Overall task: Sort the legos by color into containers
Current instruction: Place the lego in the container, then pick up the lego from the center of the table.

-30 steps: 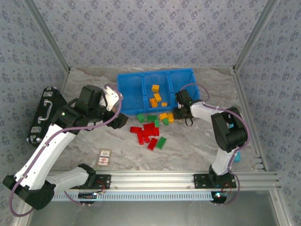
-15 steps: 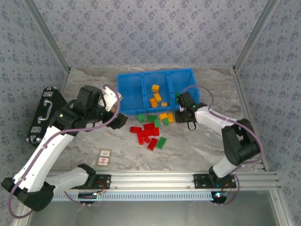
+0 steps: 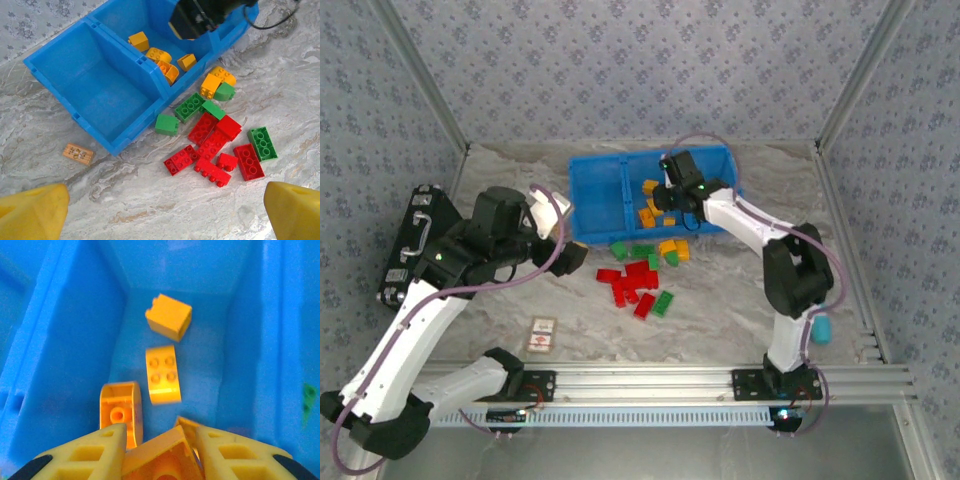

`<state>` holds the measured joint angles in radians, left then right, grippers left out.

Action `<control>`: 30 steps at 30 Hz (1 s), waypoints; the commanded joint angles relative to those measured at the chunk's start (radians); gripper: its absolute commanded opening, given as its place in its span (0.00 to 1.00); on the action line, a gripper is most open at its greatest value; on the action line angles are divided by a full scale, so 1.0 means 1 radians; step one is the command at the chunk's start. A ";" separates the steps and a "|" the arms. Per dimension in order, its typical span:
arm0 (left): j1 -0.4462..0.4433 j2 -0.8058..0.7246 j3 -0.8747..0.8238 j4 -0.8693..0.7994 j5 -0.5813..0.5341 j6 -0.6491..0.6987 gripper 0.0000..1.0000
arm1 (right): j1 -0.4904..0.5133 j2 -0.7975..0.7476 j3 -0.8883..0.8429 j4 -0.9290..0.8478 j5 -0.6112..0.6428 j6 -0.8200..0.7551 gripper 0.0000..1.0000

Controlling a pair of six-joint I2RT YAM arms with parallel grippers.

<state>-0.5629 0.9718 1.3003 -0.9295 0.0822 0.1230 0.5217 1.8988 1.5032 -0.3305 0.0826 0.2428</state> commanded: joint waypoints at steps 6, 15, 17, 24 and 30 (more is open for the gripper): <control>0.006 -0.041 0.005 0.003 -0.001 -0.005 1.00 | -0.028 0.116 0.158 -0.011 -0.017 -0.040 0.50; 0.006 -0.058 0.007 -0.006 -0.015 -0.008 1.00 | 0.008 -0.115 -0.087 -0.055 0.024 -0.068 0.59; 0.006 -0.062 0.017 -0.012 -0.017 -0.001 1.00 | 0.030 -0.185 -0.177 -0.069 0.026 -0.065 0.59; 0.006 -0.061 0.021 -0.013 -0.014 -0.004 1.00 | 0.093 -0.298 -0.417 -0.075 0.046 0.046 0.60; 0.006 -0.069 -0.016 0.025 0.021 -0.019 1.00 | 0.119 -0.290 -0.494 -0.040 0.077 0.087 0.69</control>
<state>-0.5629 0.9226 1.2984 -0.9352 0.0788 0.1139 0.6334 1.6073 1.0279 -0.3813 0.1257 0.2848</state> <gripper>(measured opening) 0.999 0.677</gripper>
